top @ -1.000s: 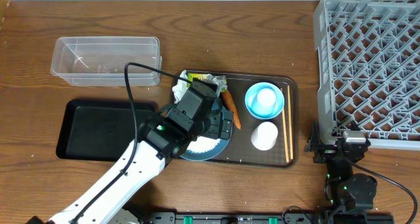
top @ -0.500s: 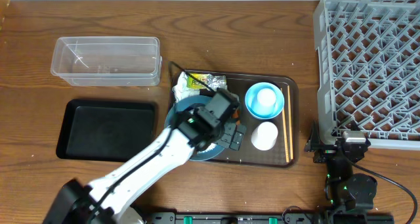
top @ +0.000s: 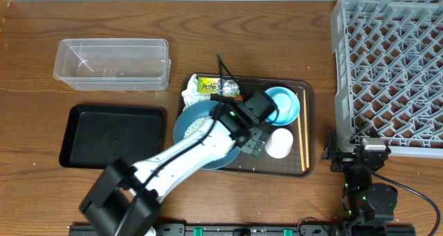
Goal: Sort waste into correct bins and load items into the dishwasher rack
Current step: 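Reach the left gripper to the rim of the blue rice bowl, then grasp the blue bowl rim with the left gripper and lift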
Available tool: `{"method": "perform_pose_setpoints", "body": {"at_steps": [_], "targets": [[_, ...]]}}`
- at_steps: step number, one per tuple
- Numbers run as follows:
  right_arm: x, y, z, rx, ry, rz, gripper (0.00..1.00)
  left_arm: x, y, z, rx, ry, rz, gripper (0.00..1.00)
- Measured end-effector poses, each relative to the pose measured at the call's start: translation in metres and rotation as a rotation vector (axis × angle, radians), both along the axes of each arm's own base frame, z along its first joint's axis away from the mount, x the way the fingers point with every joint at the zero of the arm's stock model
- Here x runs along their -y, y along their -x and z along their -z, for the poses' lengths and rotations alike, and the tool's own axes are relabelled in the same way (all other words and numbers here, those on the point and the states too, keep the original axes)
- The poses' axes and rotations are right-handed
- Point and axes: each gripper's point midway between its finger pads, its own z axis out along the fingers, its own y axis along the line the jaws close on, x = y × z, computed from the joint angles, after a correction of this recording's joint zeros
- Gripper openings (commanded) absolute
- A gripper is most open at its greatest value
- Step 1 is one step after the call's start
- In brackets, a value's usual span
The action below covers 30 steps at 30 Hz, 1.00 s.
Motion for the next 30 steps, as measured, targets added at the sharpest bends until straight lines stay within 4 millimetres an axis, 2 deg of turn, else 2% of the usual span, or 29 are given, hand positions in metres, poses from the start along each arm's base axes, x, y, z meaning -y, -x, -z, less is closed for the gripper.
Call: {"method": "perform_pose_setpoints", "body": {"at_steps": [5, 17, 25, 30], "targets": [[0.0, 0.0, 0.0, 0.0, 0.0, 0.0, 0.99, 0.003, 0.001, 0.014, -0.012, -0.026, 0.009, 0.99], [0.0, 0.0, 0.0, 0.0, 0.0, 0.0, 0.99, 0.0, -0.008, 0.014, 0.03, -0.027, -0.078, 0.98], [0.0, 0.0, 0.0, 0.0, 0.0, 0.0, 0.99, -0.01, -0.012, 0.031, 0.037, -0.097, -0.115, 0.91], [0.0, 0.0, 0.0, 0.0, 0.0, 0.0, 0.99, -0.015, -0.013, 0.039, 0.036, -0.134, -0.119, 0.9]]}}
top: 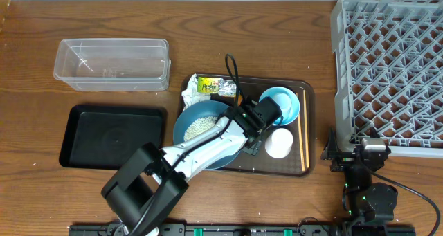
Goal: Sort waste into correct bins and load items into the dishwasher rack
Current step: 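Grasp the blue bowl rim with the left gripper and lift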
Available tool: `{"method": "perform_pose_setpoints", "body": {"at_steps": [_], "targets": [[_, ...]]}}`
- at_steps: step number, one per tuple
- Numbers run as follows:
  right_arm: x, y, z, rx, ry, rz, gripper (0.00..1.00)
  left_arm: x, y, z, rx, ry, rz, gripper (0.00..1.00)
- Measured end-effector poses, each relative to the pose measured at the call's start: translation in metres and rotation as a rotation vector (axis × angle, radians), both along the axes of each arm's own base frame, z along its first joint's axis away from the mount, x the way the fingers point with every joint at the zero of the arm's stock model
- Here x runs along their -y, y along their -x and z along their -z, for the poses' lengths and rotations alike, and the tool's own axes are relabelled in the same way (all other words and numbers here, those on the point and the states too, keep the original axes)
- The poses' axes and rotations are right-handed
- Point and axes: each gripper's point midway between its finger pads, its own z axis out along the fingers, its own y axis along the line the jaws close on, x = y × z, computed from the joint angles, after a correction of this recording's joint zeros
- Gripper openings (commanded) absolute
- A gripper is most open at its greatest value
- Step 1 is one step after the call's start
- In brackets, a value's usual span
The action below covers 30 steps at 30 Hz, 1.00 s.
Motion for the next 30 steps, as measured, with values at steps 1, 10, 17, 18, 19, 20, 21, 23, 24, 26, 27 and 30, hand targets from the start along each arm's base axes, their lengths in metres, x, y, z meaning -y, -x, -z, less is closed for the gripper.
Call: {"method": "perform_pose_setpoints", "body": {"at_steps": [1, 10, 17, 18, 19, 20, 21, 23, 24, 26, 27, 30], "targets": [[0.0, 0.0, 0.0, 0.0, 0.0, 0.0, 1.0, -0.001, 0.0, 0.002, -0.004, -0.005, -0.002, 0.9], [0.0, 0.0, 0.0, 0.0, 0.0, 0.0, 0.99, -0.003, 0.002, 0.009, -0.015, -0.017, -0.028, 0.75], [0.0, 0.0, 0.0, 0.0, 0.0, 0.0, 0.99, 0.0, 0.006, 0.01, -0.039, 0.003, -0.024, 0.72], [0.0, 0.0, 0.0, 0.0, 0.0, 0.0, 0.99, 0.0, 0.006, 0.011, -0.041, 0.005, -0.024, 0.71], [0.0, 0.0, 0.0, 0.0, 0.0, 0.0, 0.99, 0.001, 0.007, 0.011, -0.042, 0.005, -0.023, 0.7], [0.0, 0.0, 0.0, 0.0, 0.0, 0.0, 0.99, 0.001, 0.007, 0.011, -0.044, 0.006, -0.023, 0.71], [0.0, 0.0, 0.0, 0.0, 0.0, 0.0, 0.99, 0.001, 0.007, 0.011, -0.045, 0.006, -0.023, 0.7], [0.0, 0.0, 0.0, 0.0, 0.0, 0.0, 0.99, 0.0, 0.007, 0.011, -0.045, 0.006, -0.023, 0.71], [0.0, 0.0, 0.0, 0.0, 0.0, 0.0, 0.99, 0.0, 0.008, 0.012, -0.046, 0.005, -0.023, 0.71], [0.0, 0.0, 0.0, 0.0, 0.0, 0.0, 0.99, -0.002, 0.009, 0.014, -0.05, 0.0, -0.023, 0.71], [0.0, 0.0, 0.0, 0.0, 0.0, 0.0, 0.99, -0.003, 0.01, 0.015, -0.053, -0.003, -0.023, 0.7], [0.0, 0.0, 0.0, 0.0, 0.0, 0.0, 0.99, -0.007, 0.014, 0.019, -0.063, -0.014, -0.028, 0.68]]}}
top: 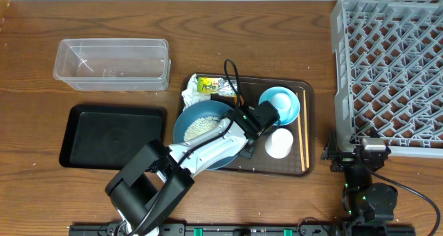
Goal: Sort waste into correct bins and load items into the dishwasher rack
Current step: 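Grasp the blue bowl rim with the left gripper and lift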
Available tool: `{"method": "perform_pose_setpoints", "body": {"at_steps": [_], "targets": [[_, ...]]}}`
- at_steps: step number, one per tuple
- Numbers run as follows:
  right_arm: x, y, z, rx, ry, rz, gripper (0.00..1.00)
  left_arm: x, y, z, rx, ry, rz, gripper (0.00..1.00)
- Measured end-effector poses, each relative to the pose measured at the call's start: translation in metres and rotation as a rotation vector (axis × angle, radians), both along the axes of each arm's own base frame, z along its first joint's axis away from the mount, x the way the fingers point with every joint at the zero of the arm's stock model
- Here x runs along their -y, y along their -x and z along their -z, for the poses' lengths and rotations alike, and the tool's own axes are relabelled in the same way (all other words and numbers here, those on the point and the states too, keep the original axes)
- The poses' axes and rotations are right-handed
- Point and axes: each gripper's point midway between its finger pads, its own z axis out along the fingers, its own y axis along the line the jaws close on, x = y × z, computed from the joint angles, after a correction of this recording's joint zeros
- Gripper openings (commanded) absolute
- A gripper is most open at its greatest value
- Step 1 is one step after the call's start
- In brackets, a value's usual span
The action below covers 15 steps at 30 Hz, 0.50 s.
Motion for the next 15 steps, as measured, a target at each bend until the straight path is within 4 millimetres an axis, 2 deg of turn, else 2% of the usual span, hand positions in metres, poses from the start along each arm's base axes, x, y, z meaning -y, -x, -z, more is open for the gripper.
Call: {"method": "perform_pose_setpoints", "body": {"at_steps": [4, 12, 15], "targets": [[0.0, 0.0, 0.0, 0.0, 0.0, 0.0, 0.99, -0.0027, 0.0024, 0.0023, -0.006, -0.005, -0.014, 0.66], [0.0, 0.0, 0.0, 0.0, 0.0, 0.0, 0.99, 0.0003, 0.0008, 0.0022, 0.0, 0.01, -0.021, 0.47], [0.0, 0.0, 0.0001, 0.0, 0.0, 0.0, 0.99, 0.0009, 0.0013, 0.0023, -0.003, 0.013, -0.02, 0.43]]}}
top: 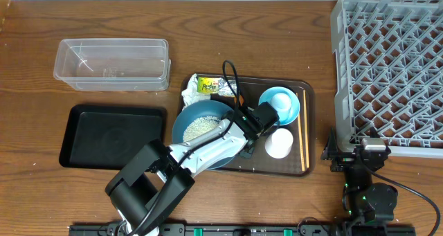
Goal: Sort waste into correct bins and load items into the dishwasher rack
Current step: 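Grasp the blue bowl rim with the left gripper and lift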
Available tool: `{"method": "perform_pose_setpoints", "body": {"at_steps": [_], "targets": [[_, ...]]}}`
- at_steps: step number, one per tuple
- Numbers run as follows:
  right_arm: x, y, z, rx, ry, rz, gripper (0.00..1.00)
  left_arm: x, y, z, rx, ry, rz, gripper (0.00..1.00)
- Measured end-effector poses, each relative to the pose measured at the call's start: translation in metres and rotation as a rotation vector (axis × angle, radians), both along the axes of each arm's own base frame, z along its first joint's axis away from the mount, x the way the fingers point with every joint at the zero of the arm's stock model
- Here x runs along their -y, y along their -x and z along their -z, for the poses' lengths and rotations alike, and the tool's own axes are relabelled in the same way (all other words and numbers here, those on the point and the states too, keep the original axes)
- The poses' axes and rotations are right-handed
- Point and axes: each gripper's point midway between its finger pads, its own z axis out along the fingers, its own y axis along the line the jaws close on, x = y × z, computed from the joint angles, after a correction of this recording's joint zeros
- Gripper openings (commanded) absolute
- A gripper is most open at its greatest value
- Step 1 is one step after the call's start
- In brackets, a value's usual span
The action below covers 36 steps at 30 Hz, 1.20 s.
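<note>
A brown serving tray (304,168) holds a blue plate (190,122) of white grains and a light blue bowl (284,101). A white cup (279,143), a pair of chopsticks (303,129), a yellow-green wrapper (208,84) and a crumpled white napkin (190,94) are also on it. My left gripper (264,118) reaches across the plate to the bowl's left rim, just above the cup. Its fingertips are hidden under the wrist. My right gripper (332,153) rests shut at the table's front right.
A clear plastic bin (112,64) stands at the back left, with a black tray (114,137) in front of it. The grey dishwasher rack (391,70) fills the right side. A black cable (228,73) arches over the wrapper.
Almost nothing differs: my left gripper stays at the bowl's left rim, perhaps a touch lower. The right arm and all the items are where they were.
My left gripper first hung over the gap between plate, bowl and cup, its wrist turned toward the cup. A second later it had turned and moved toward the bowl's left rim. It has stayed there since. The right arm stayed parked throughout.
</note>
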Motion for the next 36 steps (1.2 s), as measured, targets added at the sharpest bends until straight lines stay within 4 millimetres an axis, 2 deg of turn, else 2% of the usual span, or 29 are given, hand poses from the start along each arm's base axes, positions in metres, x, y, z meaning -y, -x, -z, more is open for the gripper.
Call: {"method": "perform_pose_setpoints", "body": {"at_steps": [8, 14, 20, 36], "targets": [[0.0, 0.0, -0.0001, 0.0, 0.0, 0.0, 0.99, 0.001, 0.0011, 0.0003, -0.007, 0.007, -0.002, 0.25], [0.0, 0.0, -0.0001, 0.0, 0.0, 0.0, 0.99, 0.0024, 0.0016, 0.0004, -0.009, 0.011, 0.002, 0.19], [0.0, 0.0, -0.0001, 0.0, 0.0, 0.0, 0.99, 0.0029, 0.0011, -0.0004, -0.006, 0.011, 0.004, 0.07], [0.0, 0.0, -0.0001, 0.0, 0.0, 0.0, 0.99, 0.0025, -0.0003, -0.0076, 0.027, -0.015, 0.024, 0.06]]}}
